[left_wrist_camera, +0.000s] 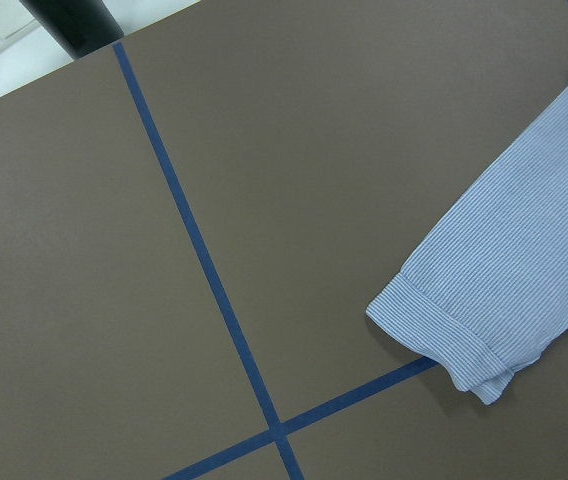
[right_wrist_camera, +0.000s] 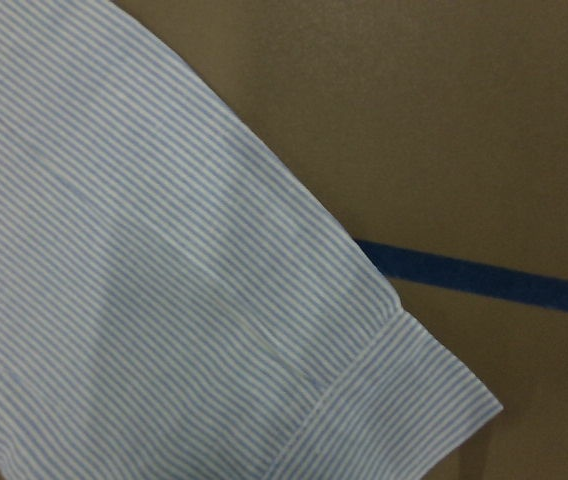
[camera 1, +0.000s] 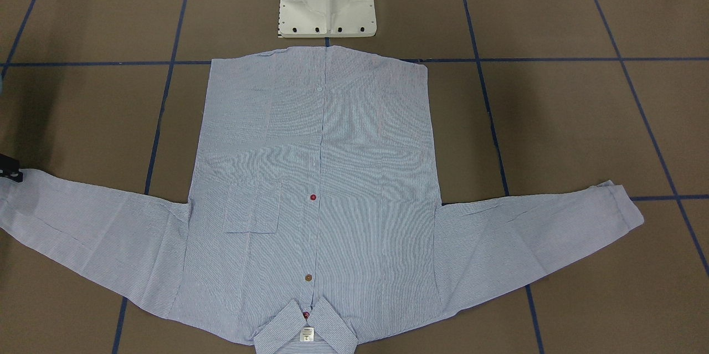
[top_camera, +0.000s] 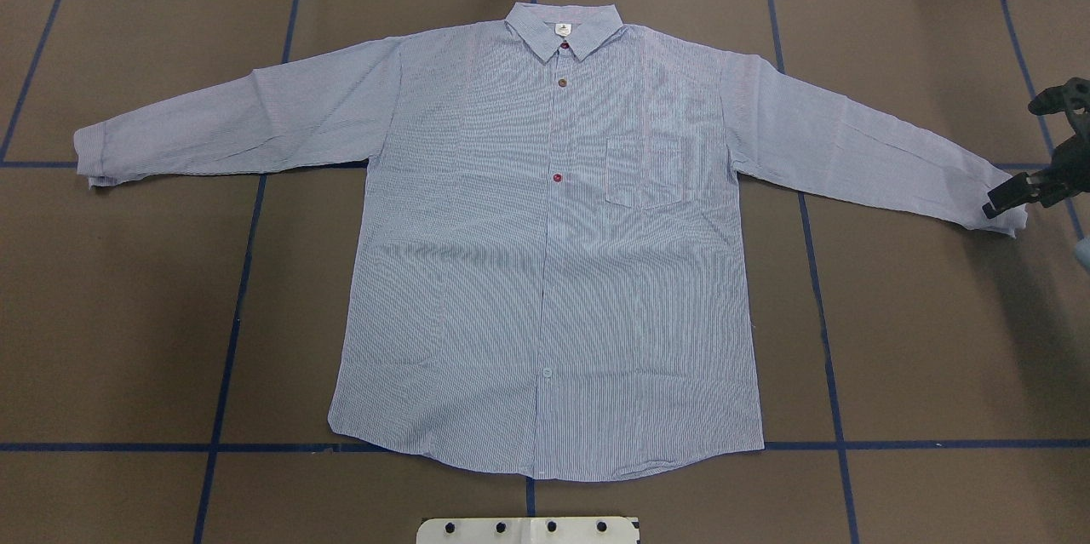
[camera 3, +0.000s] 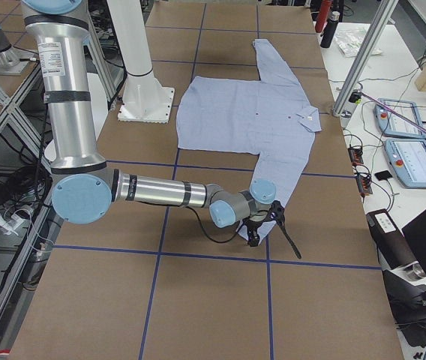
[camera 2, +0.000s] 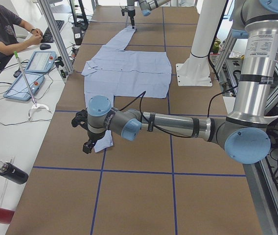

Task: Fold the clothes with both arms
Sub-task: 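Lower the right gripper onto the cuff of the sleeve nearest it and grasp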

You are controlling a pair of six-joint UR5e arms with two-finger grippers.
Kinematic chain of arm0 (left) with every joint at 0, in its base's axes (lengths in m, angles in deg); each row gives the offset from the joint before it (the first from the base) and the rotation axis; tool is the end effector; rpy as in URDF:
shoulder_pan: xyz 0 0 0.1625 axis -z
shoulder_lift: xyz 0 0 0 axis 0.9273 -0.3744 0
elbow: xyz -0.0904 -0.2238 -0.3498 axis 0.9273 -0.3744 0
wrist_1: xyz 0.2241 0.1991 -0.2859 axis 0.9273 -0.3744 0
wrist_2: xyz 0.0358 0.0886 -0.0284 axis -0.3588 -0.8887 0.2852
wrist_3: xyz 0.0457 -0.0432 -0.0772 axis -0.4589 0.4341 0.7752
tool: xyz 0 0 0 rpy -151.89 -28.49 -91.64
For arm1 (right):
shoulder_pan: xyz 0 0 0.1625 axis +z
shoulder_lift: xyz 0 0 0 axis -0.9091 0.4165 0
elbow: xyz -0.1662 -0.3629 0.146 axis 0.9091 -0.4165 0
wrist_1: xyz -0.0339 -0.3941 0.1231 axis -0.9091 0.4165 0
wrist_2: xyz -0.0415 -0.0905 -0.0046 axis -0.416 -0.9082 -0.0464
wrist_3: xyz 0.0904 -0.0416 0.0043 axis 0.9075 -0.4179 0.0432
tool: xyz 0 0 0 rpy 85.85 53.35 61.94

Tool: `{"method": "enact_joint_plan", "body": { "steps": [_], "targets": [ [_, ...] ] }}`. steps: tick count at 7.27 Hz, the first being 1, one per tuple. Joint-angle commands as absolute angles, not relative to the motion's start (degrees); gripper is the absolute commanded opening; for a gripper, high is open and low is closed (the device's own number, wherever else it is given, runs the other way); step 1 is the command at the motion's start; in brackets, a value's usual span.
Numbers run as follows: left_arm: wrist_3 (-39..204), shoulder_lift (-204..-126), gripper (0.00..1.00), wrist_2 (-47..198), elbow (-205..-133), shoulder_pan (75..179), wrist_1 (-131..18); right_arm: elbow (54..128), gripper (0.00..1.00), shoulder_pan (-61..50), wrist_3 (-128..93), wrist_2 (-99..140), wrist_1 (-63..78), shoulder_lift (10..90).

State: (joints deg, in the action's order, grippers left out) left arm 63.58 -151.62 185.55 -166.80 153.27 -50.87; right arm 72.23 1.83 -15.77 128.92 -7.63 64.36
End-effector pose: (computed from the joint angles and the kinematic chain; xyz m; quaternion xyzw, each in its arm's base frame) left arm -0.0207 -0.5626 0.5729 0.2076 0.3468 0.1504 0.9022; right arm -0.1488 -0.5284 0.6964 0.0163 -0.3786 -0.0931 0.9207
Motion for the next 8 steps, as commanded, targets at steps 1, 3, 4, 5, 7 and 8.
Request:
{"method": "enact_joint_plan", "body": {
  "steps": [1,3,4,5,7,8],
  "targets": [
    [63.58,-151.63,1.0,185.56,-166.76,153.27,-50.87,71.85,0.88,1.32,-15.72,129.01,-7.44,64.45],
    [63.58,-151.63,1.0,185.56,-166.85,153.27,-50.87,71.67,0.61,1.32,-15.72,129.09,-7.44,64.72],
    [63.58,-151.63,1.0,185.56,-166.85,153.27,-50.78,71.93,0.47,1.32,-15.72,129.18,-7.44,64.72],
    [63.58,-151.63,1.0,185.56,-166.85,153.27,-50.78,72.2,0.37,1.32,-15.72,129.18,-7.44,64.63],
    [63.58,-151.72,1.0,185.56,-166.68,153.27,-50.78,72.37,0.25,1.32,-15.72,129.62,-7.44,63.93],
    [63.58,-151.72,1.0,185.56,-166.59,153.27,-50.78,73.07,0.22,1.32,-15.72,129.62,-7.44,63.84]
  ]
}}
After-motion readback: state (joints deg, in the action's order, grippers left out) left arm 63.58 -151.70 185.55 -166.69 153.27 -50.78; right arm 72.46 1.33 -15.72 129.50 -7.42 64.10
